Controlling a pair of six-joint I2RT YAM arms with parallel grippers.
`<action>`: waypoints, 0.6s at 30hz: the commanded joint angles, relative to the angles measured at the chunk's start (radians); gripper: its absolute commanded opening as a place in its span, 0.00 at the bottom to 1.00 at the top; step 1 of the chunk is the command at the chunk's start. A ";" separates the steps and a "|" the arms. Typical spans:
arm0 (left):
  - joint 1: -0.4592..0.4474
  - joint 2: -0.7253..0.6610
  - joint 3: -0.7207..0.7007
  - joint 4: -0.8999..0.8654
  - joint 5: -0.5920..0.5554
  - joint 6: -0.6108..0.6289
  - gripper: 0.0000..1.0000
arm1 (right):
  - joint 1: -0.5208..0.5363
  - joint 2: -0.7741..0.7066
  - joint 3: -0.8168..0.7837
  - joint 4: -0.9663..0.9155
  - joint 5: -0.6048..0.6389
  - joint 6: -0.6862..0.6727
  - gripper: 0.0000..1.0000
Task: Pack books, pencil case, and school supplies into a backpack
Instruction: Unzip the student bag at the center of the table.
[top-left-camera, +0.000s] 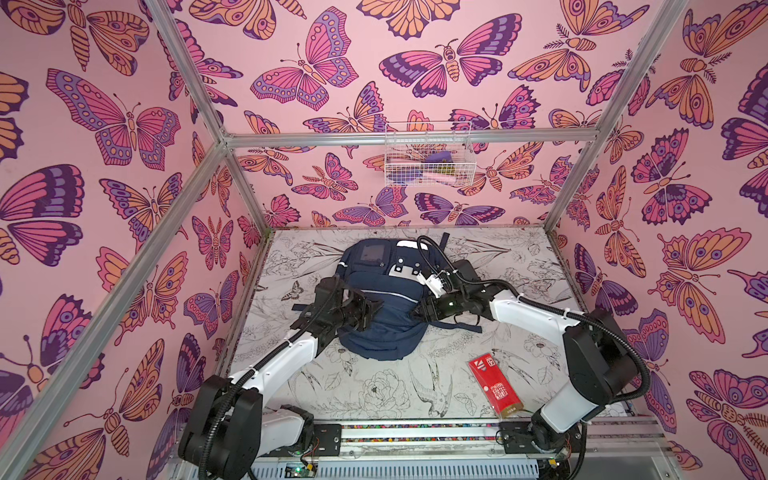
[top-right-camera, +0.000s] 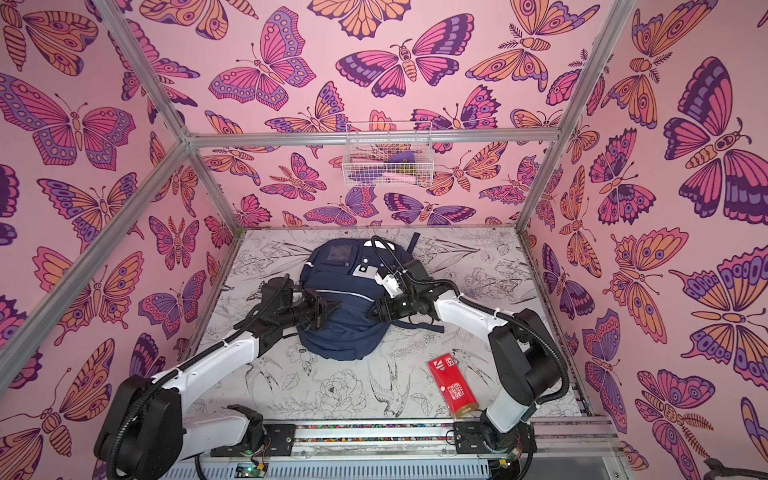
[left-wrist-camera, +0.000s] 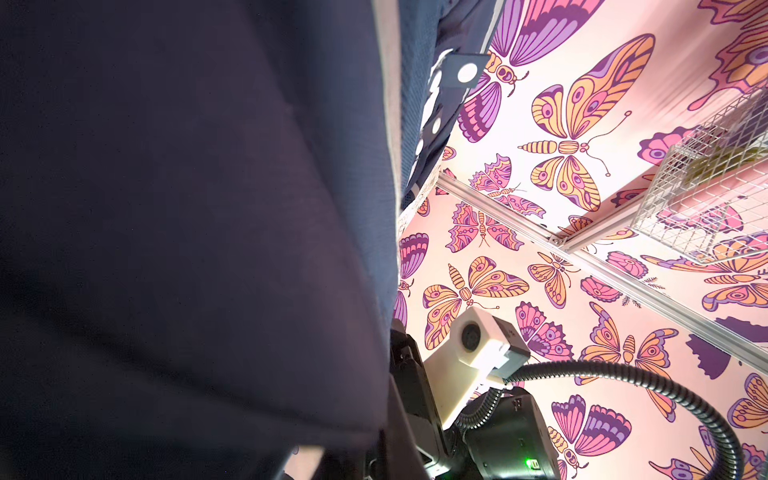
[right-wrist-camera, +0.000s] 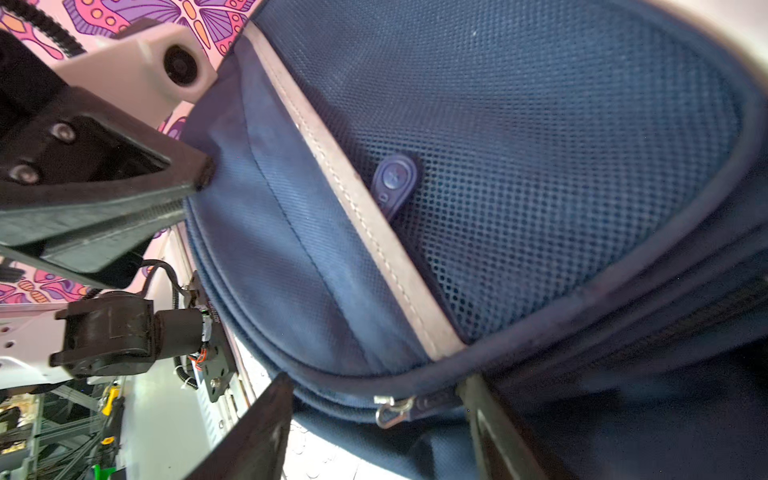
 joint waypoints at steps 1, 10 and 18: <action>0.003 -0.039 -0.004 0.042 0.013 -0.022 0.00 | 0.014 0.036 0.020 -0.036 0.006 -0.041 0.57; 0.004 -0.040 -0.006 0.042 0.012 -0.020 0.00 | 0.021 0.063 0.041 -0.050 0.106 -0.062 0.35; 0.004 -0.035 -0.016 0.042 0.009 -0.007 0.00 | 0.030 -0.007 0.018 -0.089 0.168 -0.094 0.09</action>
